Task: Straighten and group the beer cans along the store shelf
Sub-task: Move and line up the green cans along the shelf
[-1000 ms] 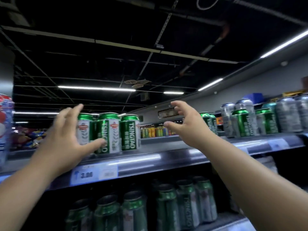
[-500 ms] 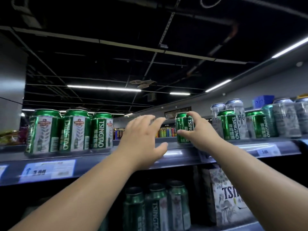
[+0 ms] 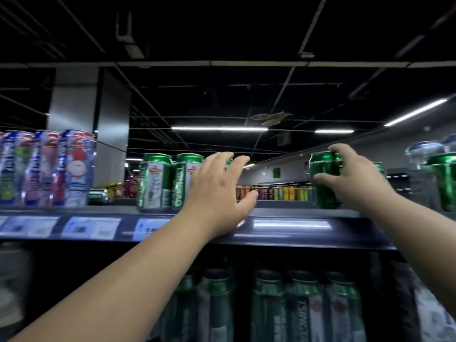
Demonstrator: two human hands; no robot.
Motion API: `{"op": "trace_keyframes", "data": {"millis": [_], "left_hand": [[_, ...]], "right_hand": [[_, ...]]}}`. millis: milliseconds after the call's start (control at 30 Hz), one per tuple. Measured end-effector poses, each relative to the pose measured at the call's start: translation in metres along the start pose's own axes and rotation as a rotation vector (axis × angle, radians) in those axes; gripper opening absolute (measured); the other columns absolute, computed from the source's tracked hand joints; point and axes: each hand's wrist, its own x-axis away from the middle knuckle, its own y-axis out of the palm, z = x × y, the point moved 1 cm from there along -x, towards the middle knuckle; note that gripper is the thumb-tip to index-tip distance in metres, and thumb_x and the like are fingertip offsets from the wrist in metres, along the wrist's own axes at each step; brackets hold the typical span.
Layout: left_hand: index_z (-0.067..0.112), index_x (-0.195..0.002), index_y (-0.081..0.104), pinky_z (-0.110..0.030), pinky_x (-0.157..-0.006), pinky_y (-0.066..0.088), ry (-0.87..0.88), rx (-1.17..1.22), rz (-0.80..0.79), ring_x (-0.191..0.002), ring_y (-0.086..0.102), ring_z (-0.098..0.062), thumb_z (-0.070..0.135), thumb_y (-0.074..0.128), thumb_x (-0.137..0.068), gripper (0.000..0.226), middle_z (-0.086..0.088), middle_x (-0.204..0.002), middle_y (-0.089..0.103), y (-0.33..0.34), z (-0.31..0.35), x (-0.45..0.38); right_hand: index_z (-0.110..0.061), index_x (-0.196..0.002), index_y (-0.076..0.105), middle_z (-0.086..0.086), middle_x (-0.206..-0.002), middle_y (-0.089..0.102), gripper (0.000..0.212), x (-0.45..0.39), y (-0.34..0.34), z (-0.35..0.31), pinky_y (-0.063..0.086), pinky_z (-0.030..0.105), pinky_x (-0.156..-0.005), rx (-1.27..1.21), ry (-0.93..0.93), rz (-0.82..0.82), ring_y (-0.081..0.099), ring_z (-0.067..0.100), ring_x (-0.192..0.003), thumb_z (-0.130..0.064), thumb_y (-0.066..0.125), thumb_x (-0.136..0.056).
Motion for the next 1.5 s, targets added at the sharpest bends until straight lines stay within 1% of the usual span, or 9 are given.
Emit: {"op": "trace_keyframes", "data": {"millis": [100, 300, 500, 633, 767, 967, 1100, 1267, 1500], "left_hand": [[0.025, -0.144, 0.043, -0.047, -0.117, 0.017, -0.024, -0.069, 0.074, -0.142, 0.025, -0.027, 0.053, 0.048, -0.082, 0.068, -0.007, -0.149, 0.040, -0.019, -0.034, 0.006], [0.026, -0.146, 0.041, -0.051, -0.118, 0.014, -0.046, -0.137, 0.103, -0.143, 0.024, -0.029, 0.060, 0.045, -0.080, 0.074, -0.007, -0.152, 0.038, -0.032, -0.082, 0.014], [0.027, -0.148, 0.038, -0.052, -0.120, 0.006, -0.023, -0.170, 0.100, -0.143, 0.027, -0.028, 0.064, 0.042, -0.081, 0.077, -0.006, -0.152, 0.041, -0.023, -0.090, 0.015], [0.027, -0.148, 0.038, -0.053, -0.120, 0.006, -0.007, -0.180, 0.087, -0.143, 0.028, -0.029, 0.064, 0.042, -0.079, 0.079, -0.006, -0.151, 0.042, -0.022, -0.091, 0.017], [0.027, -0.149, 0.037, -0.053, -0.119, 0.004, -0.008, -0.185, 0.077, -0.144, 0.025, -0.028, 0.065, 0.043, -0.077, 0.082, -0.006, -0.152, 0.041, -0.023, -0.090, 0.017], [0.028, -0.148, 0.038, -0.052, -0.119, 0.004, -0.008, -0.185, 0.059, -0.145, 0.024, -0.028, 0.074, 0.040, -0.072, 0.089, -0.006, -0.153, 0.039, -0.024, -0.090, 0.017], [0.029, -0.149, 0.037, -0.053, -0.119, 0.004, -0.004, -0.192, 0.050, -0.145, 0.023, -0.028, 0.074, 0.041, -0.073, 0.089, -0.006, -0.154, 0.038, -0.024, -0.090, 0.017], [0.028, -0.148, 0.037, -0.054, -0.119, 0.003, -0.001, -0.174, 0.047, -0.145, 0.023, -0.029, 0.072, 0.043, -0.075, 0.086, -0.007, -0.154, 0.037, -0.024, -0.088, 0.019], [0.023, -0.146, 0.044, -0.060, -0.117, 0.010, 0.051, -0.169, 0.063, -0.142, 0.029, -0.036, 0.062, 0.044, -0.077, 0.080, -0.014, -0.150, 0.041, -0.022, -0.061, 0.019]], "right_hand": [[-0.039, -0.146, 0.038, 0.002, -0.108, 0.060, 0.073, 0.006, 0.014, -0.041, 0.058, 0.041, -0.061, -0.214, -0.077, 0.031, 0.064, 0.017, -0.072, -0.046, 0.076, -0.084], [-0.050, -0.144, 0.037, 0.002, -0.145, 0.054, 0.074, 0.025, 0.049, -0.116, 0.055, 0.047, -0.093, -0.500, -0.197, -0.062, 0.061, 0.026, -0.119, -0.052, 0.075, -0.080], [-0.040, -0.149, 0.038, -0.011, -0.110, 0.053, 0.072, 0.034, 0.078, -0.136, 0.052, 0.014, -0.047, -0.449, -0.176, -0.078, 0.064, -0.002, -0.064, -0.042, 0.074, -0.087], [-0.040, -0.147, 0.040, -0.014, -0.081, 0.055, 0.070, 0.035, 0.084, -0.137, 0.052, 0.015, -0.050, -0.460, -0.125, -0.089, 0.058, 0.002, -0.055, -0.043, 0.075, -0.086], [-0.041, -0.144, 0.041, -0.003, -0.122, 0.062, 0.069, 0.036, 0.084, -0.145, 0.062, 0.038, -0.067, -0.485, -0.121, -0.110, 0.072, 0.021, -0.080, -0.044, 0.076, -0.085], [-0.040, -0.148, 0.038, -0.001, -0.148, 0.052, 0.071, 0.037, 0.091, -0.152, 0.037, 0.009, -0.053, -0.341, -0.166, -0.109, 0.055, -0.007, -0.067, -0.046, 0.074, -0.088], [-0.038, -0.152, 0.033, 0.001, -0.153, 0.047, 0.076, 0.041, 0.097, -0.148, 0.041, 0.027, -0.087, -0.351, -0.146, -0.150, 0.053, 0.014, -0.125, -0.044, 0.074, -0.089], [-0.039, -0.155, 0.025, 0.007, -0.153, 0.046, 0.082, 0.042, 0.099, -0.145, 0.041, 0.024, -0.073, -0.301, -0.147, -0.164, 0.057, 0.006, -0.101, -0.050, 0.072, -0.088], [-0.038, -0.158, 0.018, 0.000, -0.159, 0.038, 0.103, 0.041, 0.079, -0.121, 0.037, 0.033, -0.100, -0.297, -0.200, -0.151, 0.039, 0.021, -0.142, -0.058, 0.079, -0.077]]}}
